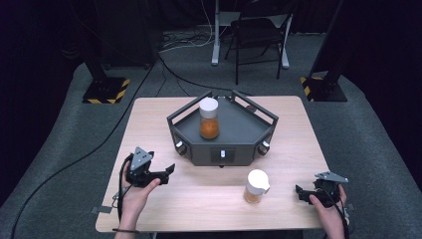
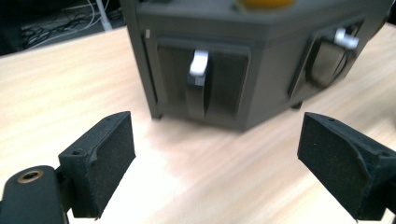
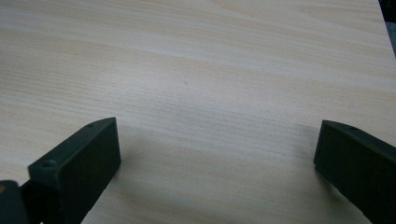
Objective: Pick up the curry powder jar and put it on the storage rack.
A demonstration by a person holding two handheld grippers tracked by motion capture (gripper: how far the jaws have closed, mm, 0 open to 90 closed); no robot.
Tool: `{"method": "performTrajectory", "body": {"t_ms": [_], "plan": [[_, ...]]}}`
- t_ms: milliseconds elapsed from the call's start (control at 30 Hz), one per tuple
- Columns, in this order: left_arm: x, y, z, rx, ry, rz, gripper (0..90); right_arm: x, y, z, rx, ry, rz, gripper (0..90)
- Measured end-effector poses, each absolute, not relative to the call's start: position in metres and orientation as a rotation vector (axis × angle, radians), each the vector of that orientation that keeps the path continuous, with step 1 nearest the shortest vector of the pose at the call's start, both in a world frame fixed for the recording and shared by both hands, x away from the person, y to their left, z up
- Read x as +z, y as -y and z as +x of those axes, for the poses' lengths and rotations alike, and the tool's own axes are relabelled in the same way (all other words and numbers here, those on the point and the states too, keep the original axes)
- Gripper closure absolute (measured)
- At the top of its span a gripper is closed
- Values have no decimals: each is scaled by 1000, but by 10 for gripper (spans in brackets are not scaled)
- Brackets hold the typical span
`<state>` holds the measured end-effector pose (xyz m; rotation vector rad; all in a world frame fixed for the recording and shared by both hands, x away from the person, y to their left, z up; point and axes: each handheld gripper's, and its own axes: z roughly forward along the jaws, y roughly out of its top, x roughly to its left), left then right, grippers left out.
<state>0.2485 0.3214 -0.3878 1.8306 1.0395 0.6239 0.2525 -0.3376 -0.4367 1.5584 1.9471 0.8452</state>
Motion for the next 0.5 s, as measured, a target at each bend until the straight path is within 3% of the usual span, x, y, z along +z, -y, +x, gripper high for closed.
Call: {"method": "performTrajectory", "body": {"t_ms": [500], "plan": [[-434, -341, 260, 566, -1219, 1883, 106, -437, 338, 253, 845, -1947, 1558, 0]]}}
